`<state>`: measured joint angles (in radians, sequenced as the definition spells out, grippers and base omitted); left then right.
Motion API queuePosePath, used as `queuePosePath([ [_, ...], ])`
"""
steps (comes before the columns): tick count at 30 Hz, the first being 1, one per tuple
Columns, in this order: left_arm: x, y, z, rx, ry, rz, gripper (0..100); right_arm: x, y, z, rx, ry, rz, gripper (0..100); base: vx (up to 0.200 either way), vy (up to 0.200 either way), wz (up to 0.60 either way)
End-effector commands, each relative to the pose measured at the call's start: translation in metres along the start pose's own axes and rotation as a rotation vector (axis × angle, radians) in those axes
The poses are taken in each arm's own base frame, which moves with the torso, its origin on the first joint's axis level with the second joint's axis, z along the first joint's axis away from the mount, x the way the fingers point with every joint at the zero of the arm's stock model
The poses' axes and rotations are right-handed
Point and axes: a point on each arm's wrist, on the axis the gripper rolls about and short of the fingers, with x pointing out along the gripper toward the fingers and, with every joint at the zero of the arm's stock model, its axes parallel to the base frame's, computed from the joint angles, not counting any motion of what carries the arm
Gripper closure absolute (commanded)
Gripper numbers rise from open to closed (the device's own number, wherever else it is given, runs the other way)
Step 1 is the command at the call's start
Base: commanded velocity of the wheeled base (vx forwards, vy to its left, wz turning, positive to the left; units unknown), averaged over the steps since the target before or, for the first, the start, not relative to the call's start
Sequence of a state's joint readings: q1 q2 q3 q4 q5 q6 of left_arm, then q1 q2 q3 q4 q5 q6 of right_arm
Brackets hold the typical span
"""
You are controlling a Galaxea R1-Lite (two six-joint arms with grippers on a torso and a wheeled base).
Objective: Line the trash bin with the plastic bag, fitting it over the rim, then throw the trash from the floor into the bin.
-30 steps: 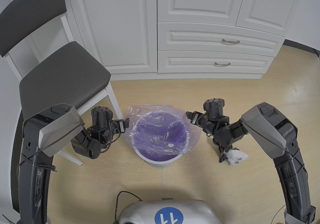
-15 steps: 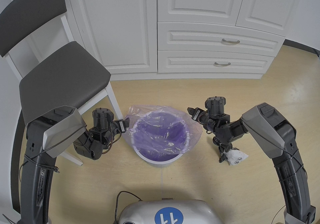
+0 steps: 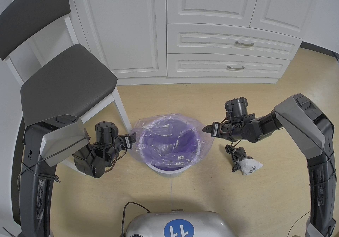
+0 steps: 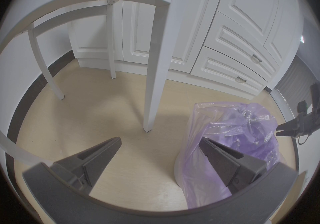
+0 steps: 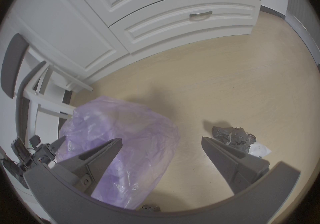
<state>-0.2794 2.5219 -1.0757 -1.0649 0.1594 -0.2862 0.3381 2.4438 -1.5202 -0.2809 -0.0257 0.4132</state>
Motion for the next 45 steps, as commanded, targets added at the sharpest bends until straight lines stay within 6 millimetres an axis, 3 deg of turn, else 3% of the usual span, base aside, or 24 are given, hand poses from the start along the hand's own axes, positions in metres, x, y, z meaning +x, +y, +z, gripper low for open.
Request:
queuePosePath([
  [1, -0.005, 0.000, 0.002, 0.001, -0.001, -0.001, 0, 0.020, -0.003, -0.018, -0.024, 0.039, -0.006, 0, 0.000, 0.000, 0.00],
  [8, -0.003, 0.000, 0.001, 0.001, 0.000, -0.003, 0, 0.052, -0.009, -0.029, 0.001, 0.038, -0.013, 0, 0.000, 0.000, 0.00],
  [13, -0.002, -0.001, 0.000, 0.002, -0.001, -0.005, 0, 0.058, -0.001, -0.025, 0.056, -0.019, 0.024, 0, 0.000, 0.000, 0.00],
  [17, 0.004, -0.005, -0.002, -0.006, -0.009, -0.013, 0, 0.069, 0.014, -0.021, 0.152, -0.171, 0.136, 0, 0.000, 0.000, 0.00],
  [30, 0.025, 0.009, -0.017, -0.018, -0.014, 0.016, 0, 0.101, -0.001, -0.040, 0.105, -0.171, 0.108, 0, 0.000, 0.000, 0.00],
  [37, 0.020, 0.013, -0.024, -0.002, 0.022, 0.029, 0, 0.096, -0.005, -0.034, 0.096, -0.105, 0.032, 0, 0.000, 0.000, 0.00],
  [45, -0.018, 0.013, -0.012, 0.042, 0.090, 0.022, 0, 0.074, -0.013, -0.031, 0.059, 0.068, -0.074, 0, 0.000, 0.000, 0.00],
])
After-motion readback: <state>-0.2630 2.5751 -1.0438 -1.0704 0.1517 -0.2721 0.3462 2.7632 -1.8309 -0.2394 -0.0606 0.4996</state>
